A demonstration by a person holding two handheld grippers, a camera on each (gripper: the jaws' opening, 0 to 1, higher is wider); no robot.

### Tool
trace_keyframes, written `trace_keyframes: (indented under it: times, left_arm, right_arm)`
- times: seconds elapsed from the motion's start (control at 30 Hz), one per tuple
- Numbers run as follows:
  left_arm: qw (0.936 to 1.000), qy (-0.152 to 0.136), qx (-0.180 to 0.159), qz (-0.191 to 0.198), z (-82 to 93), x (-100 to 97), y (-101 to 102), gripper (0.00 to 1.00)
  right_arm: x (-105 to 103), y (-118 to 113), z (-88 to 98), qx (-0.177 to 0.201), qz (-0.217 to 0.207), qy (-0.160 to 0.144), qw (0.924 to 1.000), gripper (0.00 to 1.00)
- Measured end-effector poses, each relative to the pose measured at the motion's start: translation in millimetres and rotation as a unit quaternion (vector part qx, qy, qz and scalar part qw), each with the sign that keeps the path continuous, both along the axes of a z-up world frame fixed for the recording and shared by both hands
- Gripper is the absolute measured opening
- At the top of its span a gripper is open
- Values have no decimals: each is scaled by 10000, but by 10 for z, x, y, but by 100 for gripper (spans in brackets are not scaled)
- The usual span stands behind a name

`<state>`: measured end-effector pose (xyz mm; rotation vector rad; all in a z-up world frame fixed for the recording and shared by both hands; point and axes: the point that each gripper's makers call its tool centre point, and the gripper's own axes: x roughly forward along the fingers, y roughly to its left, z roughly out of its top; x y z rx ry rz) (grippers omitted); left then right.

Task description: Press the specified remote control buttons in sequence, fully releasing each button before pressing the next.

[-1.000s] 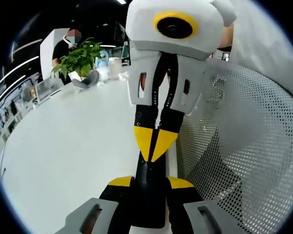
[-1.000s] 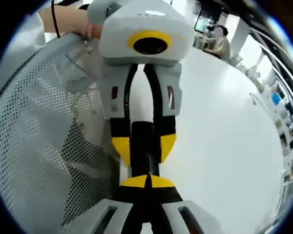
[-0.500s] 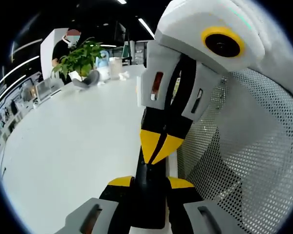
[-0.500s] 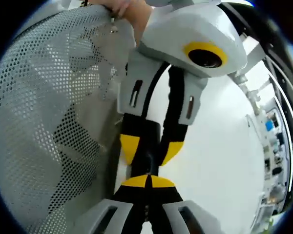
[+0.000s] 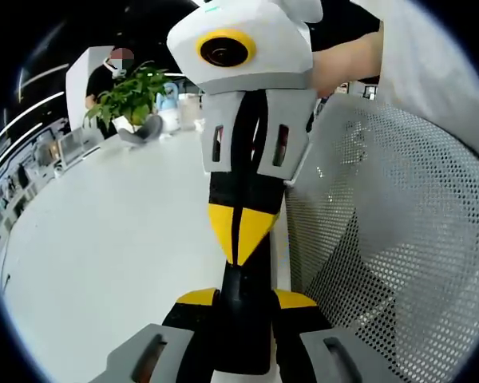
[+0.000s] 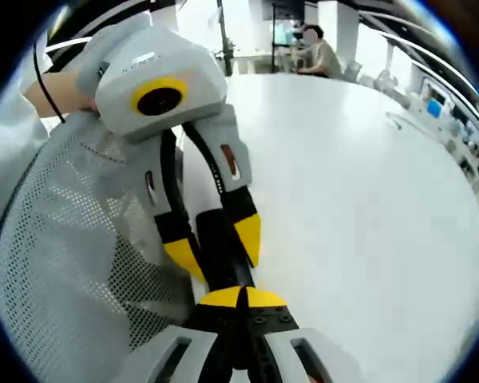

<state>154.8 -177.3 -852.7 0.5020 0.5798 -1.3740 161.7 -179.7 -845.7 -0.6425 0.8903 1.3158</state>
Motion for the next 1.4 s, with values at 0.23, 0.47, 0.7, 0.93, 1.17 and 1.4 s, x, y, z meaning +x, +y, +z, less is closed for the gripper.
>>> trace_keyframes:
  times: [0.23, 0.47, 0.7, 0.93, 1.17, 1.4]
  left_arm:
    - [10000, 0, 1, -11, -1, 2, 0, 25]
    - [10000, -4, 3, -11, 2, 3, -1, 25]
    - [10000, -5, 9, -17, 2, 3, -2, 25]
    - [10000, -6, 11, -19, -2, 5, -2, 25]
    - [10000, -6, 8, -10, -2, 7, -5, 25]
    - [10000, -3, 3, -11, -1, 9, -5, 25]
  right_arm:
    - [6, 11, -17, -487, 109, 31, 9987, 0]
    - [28, 11, -34, -822, -23, 386, 9959, 0]
    - [44, 8, -46, -954, -196, 567, 9936, 0]
    - [64, 13, -62, -1074, -446, 743, 9904, 0]
    - [75, 17, -78, -1245, -504, 572, 9893, 0]
    - [78, 4, -75, -1182, -485, 427, 9909, 0]
